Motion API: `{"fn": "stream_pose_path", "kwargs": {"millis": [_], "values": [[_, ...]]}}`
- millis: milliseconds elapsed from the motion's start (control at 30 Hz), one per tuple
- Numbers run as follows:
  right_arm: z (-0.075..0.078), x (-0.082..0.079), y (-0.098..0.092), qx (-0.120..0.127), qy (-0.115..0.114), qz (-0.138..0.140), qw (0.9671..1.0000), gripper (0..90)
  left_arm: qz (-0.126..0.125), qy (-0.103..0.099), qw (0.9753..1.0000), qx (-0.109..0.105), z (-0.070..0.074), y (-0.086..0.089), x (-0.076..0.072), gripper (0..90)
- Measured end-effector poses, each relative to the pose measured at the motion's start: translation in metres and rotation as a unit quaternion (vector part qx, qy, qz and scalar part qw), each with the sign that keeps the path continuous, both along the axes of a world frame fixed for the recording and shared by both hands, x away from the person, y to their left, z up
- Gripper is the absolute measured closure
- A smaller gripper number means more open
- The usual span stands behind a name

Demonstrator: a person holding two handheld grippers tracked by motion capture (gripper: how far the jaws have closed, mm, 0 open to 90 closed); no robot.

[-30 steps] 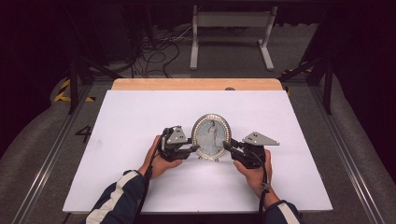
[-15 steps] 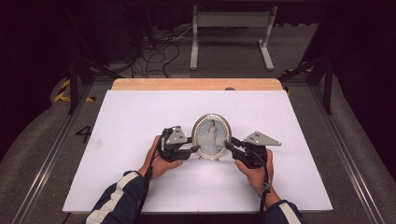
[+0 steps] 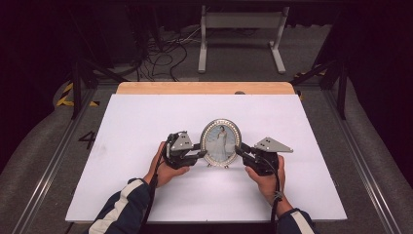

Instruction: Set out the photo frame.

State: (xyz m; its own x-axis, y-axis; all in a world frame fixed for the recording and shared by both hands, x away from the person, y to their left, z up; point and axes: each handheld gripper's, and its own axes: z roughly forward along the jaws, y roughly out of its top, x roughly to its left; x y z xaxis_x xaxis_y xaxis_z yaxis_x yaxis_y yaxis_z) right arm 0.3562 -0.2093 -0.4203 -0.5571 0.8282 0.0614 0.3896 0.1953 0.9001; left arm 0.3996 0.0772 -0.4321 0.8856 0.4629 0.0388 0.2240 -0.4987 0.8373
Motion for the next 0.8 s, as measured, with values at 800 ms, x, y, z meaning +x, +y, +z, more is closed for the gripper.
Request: {"fn": "stream_pose_path", "kwargs": {"millis": [800], "values": [[0.0004,0.0008,0.0025,-0.004,0.0,0.007,1.0,73.7,0.004,-0.005,0.9999,0.011,-0.0011,0.0007,-0.0029,67.8]]}}
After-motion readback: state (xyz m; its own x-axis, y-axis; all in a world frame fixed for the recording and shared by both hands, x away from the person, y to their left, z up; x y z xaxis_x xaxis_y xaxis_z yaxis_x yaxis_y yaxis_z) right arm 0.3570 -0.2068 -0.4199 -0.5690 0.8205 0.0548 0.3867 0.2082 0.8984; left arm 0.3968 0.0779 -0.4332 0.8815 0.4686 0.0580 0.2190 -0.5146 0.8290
